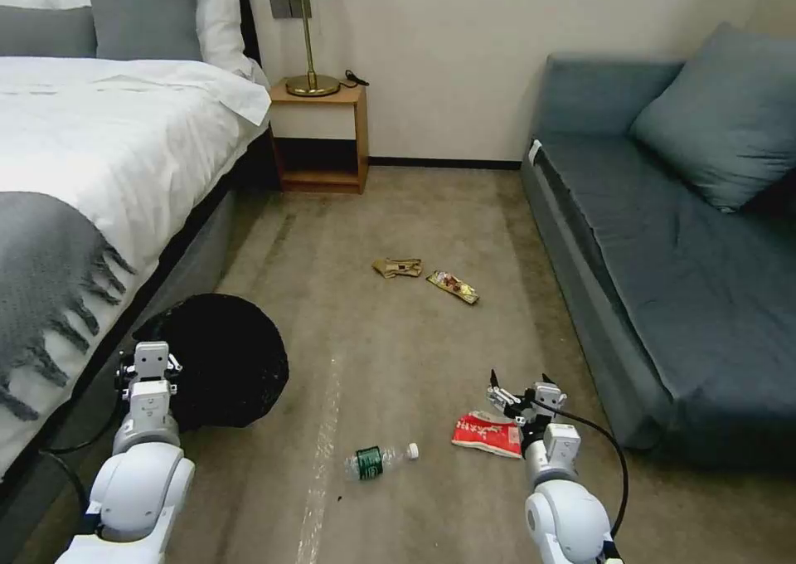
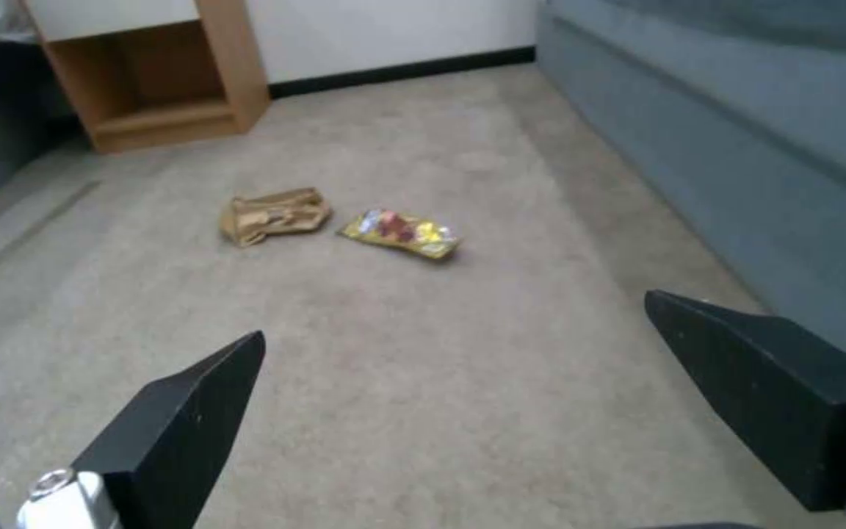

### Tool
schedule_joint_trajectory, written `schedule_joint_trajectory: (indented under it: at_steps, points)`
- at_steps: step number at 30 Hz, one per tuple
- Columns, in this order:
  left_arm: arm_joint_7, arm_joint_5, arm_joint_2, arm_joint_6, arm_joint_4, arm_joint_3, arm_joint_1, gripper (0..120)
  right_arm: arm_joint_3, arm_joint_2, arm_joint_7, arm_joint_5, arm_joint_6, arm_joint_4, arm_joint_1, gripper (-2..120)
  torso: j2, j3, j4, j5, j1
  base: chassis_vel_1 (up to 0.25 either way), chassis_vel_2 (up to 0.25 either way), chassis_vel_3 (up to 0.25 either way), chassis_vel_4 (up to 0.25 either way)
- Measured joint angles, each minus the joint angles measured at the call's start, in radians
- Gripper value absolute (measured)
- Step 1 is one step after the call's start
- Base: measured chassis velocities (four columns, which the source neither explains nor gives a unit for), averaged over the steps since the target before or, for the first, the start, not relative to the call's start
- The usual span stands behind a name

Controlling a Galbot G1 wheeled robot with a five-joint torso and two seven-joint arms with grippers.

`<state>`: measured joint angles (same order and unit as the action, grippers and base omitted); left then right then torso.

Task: Pick up the trash bin, then pick up the garbage on the floor and place it into the trash bin.

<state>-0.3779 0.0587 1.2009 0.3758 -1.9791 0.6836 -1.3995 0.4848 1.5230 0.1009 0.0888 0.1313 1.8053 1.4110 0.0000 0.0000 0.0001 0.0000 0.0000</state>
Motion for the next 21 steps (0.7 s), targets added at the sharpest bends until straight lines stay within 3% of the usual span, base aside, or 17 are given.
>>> schedule_joint_trajectory:
  at_steps: [10, 12, 14, 16, 20, 21]
  points:
    - [0.009, 0.029, -0.036, -0.004, 0.003, 0.004, 0.014, 5, -0.019, -0.058, -0.038, 0.036, 0.056, 0.014, -0.018, 100, 0.000, 0.000, -0.0002, 0.0001, 0.000, -0.013, 0.016, 0.016, -0.018]
    - [0.019, 0.026, -0.037, -0.022, 0.001, -0.002, 0.016, 5, -0.052, -0.135, -0.107, 0.038, 0.168, 0.020, -0.057, 100, 0.000, 0.000, -0.0002, -0.0001, 0.000, 0.000, 0.000, 0.000, 0.000]
    - [0.020, 0.020, -0.034, -0.026, 0.000, -0.003, 0.015, 5, -0.059, -0.147, -0.111, 0.046, 0.192, 0.020, -0.070, 100, 0.000, 0.000, -0.0002, 0.0000, 0.000, 0.000, 0.000, 0.000, 0.000]
    - [0.020, 0.002, -0.023, -0.037, -0.008, -0.004, 0.003, 5, -0.106, -0.201, -0.127, 0.102, 0.269, 0.003, -0.142, 100, 0.000, 0.000, -0.0003, 0.0002, 0.000, 0.000, 0.000, 0.000, 0.000]
    - [0.026, -0.008, -0.029, -0.037, -0.018, -0.005, -0.006, 5, -0.194, -0.286, -0.139, 0.216, 0.325, -0.036, -0.239, 100, 0.000, 0.000, 0.0003, 0.0002, 0.000, 0.000, 0.000, 0.000, 0.000]
    - [0.028, -0.013, -0.036, -0.037, -0.022, -0.008, -0.002, 5, -0.238, -0.343, -0.154, 0.270, 0.354, -0.048, -0.276, 100, 0.000, 0.000, 0.0004, 0.0005, 0.000, 0.000, 0.000, 0.000, 0.000]
